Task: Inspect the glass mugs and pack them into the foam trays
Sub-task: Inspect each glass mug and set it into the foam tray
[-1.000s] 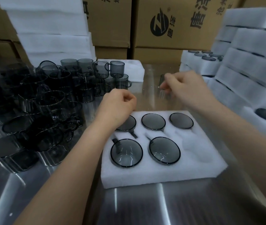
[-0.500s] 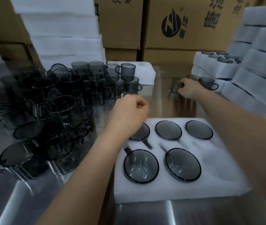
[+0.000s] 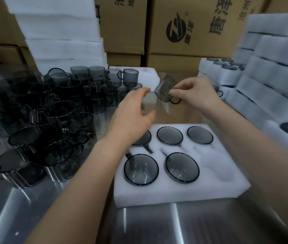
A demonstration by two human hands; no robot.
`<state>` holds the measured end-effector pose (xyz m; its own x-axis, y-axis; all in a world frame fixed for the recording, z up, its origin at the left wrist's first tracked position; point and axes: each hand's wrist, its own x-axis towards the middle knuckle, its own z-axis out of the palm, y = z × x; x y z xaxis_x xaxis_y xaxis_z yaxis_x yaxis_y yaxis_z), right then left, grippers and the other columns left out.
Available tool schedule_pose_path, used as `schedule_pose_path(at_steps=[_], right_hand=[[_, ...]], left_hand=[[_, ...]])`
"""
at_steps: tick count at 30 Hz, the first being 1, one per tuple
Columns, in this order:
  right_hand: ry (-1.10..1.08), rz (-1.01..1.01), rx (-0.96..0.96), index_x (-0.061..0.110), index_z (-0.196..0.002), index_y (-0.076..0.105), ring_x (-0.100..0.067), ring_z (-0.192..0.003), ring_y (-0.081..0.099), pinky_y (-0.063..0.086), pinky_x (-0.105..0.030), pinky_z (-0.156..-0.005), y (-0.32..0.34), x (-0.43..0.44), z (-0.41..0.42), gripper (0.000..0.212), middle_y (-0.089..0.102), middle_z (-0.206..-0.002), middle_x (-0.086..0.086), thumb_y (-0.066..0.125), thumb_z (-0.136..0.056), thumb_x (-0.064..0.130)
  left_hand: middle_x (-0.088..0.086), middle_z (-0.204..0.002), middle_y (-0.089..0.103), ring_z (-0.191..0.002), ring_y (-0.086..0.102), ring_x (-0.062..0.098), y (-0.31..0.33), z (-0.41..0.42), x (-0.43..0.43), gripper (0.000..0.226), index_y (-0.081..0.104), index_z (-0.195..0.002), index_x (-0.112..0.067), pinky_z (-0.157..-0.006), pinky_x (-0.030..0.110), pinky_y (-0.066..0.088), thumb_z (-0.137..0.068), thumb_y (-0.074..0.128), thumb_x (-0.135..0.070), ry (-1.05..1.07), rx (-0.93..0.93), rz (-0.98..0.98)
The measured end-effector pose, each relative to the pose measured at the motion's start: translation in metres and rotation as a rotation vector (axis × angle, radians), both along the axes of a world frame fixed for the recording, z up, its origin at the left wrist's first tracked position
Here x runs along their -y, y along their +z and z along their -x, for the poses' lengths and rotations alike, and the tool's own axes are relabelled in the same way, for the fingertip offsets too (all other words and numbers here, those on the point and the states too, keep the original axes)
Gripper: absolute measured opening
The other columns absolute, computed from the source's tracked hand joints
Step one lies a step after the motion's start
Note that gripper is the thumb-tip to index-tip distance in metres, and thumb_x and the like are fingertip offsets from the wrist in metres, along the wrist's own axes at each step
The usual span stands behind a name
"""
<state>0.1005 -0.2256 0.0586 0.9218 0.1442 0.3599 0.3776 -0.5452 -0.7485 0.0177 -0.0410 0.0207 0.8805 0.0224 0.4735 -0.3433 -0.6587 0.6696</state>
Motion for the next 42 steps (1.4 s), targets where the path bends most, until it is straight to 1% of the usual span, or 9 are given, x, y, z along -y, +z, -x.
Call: schedule_pose_path(at_steps=[5,7,11,17,22,27,30,35,42], right_hand=[[0.201,-0.192,-0.052,0.016,-0.070,0.073,-0.015,-0.069,0.068,0.062,-0.035,-0.074,0.010,-0.020,0.042,0.015,0.072,-0.072,-0.011,0.076,-0.084,0.015],[0.227,-0.232,-0.037,0.019,-0.069,0.073,-0.019,-0.075,0.069,0.062,-0.037,-0.076,0.011,-0.023,0.050,0.019,0.071,-0.075,-0.001,0.073,-0.088,0.017],[0.253,-0.320,-0.024,0.014,-0.083,0.062,-0.038,-0.088,0.067,0.062,-0.042,-0.074,0.007,-0.025,0.055,0.012,0.057,-0.105,-0.014,0.074,-0.087,0.013],[0.314,-0.411,-0.103,0.027,-0.111,0.051,-0.024,-0.076,0.069,0.060,-0.036,-0.063,0.000,-0.019,0.057,0.042,0.053,-0.100,-0.015,0.080,-0.081,0.017],[0.278,-0.343,-0.096,0.020,-0.096,0.048,-0.019,-0.069,0.066,0.056,-0.033,-0.054,-0.009,-0.024,0.060,0.043,0.056,-0.113,-0.009,0.084,-0.074,0.030],[0.191,-0.398,-0.082,0.016,-0.085,0.042,-0.022,-0.053,0.065,0.050,-0.030,-0.040,-0.010,-0.030,0.062,0.053,0.061,-0.077,-0.007,0.082,-0.068,0.045],[0.196,-0.475,-0.075,0.015,-0.083,0.044,-0.023,-0.051,0.063,0.047,-0.028,-0.037,-0.009,-0.027,0.062,0.043,0.067,-0.083,-0.017,0.076,-0.081,0.043],[0.325,-0.627,-0.211,0.018,-0.078,0.046,-0.030,-0.054,0.064,0.048,-0.028,-0.040,-0.009,-0.022,0.061,0.029,0.072,-0.097,-0.008,0.062,-0.095,0.035],[0.674,-0.763,-0.451,0.011,-0.104,0.058,-0.022,-0.072,0.069,0.058,-0.030,-0.067,-0.011,-0.015,0.054,0.022,0.066,-0.110,-0.010,0.062,-0.084,0.017]], left_hand=[[-0.012,-0.131,0.035,-0.108,0.051,0.007,0.006,0.008,0.005,0.083,0.036,-0.147,-0.021,-0.095,0.031,0.047,-0.078,0.077,-0.042,-0.111,0.097,0.010],[-0.009,-0.130,0.031,-0.109,0.048,0.007,0.009,0.009,0.007,0.089,0.036,-0.146,-0.016,-0.099,0.029,0.045,-0.073,0.083,-0.035,-0.106,0.124,0.014],[0.001,-0.132,0.033,-0.111,0.047,0.014,0.014,0.013,0.009,0.092,0.039,-0.140,-0.012,-0.102,0.032,0.044,-0.065,0.089,-0.027,-0.077,0.148,0.017],[-0.003,-0.126,0.041,-0.118,0.045,0.020,0.018,0.018,0.013,0.090,0.039,-0.132,-0.016,-0.100,0.039,0.044,-0.061,0.091,-0.029,-0.051,0.131,0.038],[-0.015,-0.107,0.045,-0.108,0.049,0.023,0.013,0.016,0.014,0.073,0.041,-0.118,-0.022,-0.091,0.037,0.046,-0.064,0.088,-0.029,-0.057,0.129,0.041],[-0.013,-0.099,0.051,-0.094,0.046,0.022,0.013,0.018,0.013,0.057,0.048,-0.113,-0.015,-0.082,0.039,0.044,-0.069,0.083,-0.024,-0.080,0.239,-0.030],[-0.027,-0.099,0.049,-0.097,0.045,0.016,0.013,0.020,0.013,0.056,0.047,-0.114,-0.027,-0.080,0.025,0.042,-0.071,0.083,-0.031,-0.090,0.240,-0.017],[-0.025,-0.103,0.051,-0.099,0.047,0.012,0.011,0.018,0.010,0.058,0.044,-0.108,-0.034,-0.079,0.006,0.035,-0.069,0.086,-0.027,-0.083,0.221,0.082],[-0.016,-0.107,0.058,-0.082,0.052,0.001,0.008,0.015,0.004,0.058,0.044,-0.108,-0.034,-0.072,0.011,0.040,-0.068,0.086,-0.030,-0.027,0.211,0.286]])
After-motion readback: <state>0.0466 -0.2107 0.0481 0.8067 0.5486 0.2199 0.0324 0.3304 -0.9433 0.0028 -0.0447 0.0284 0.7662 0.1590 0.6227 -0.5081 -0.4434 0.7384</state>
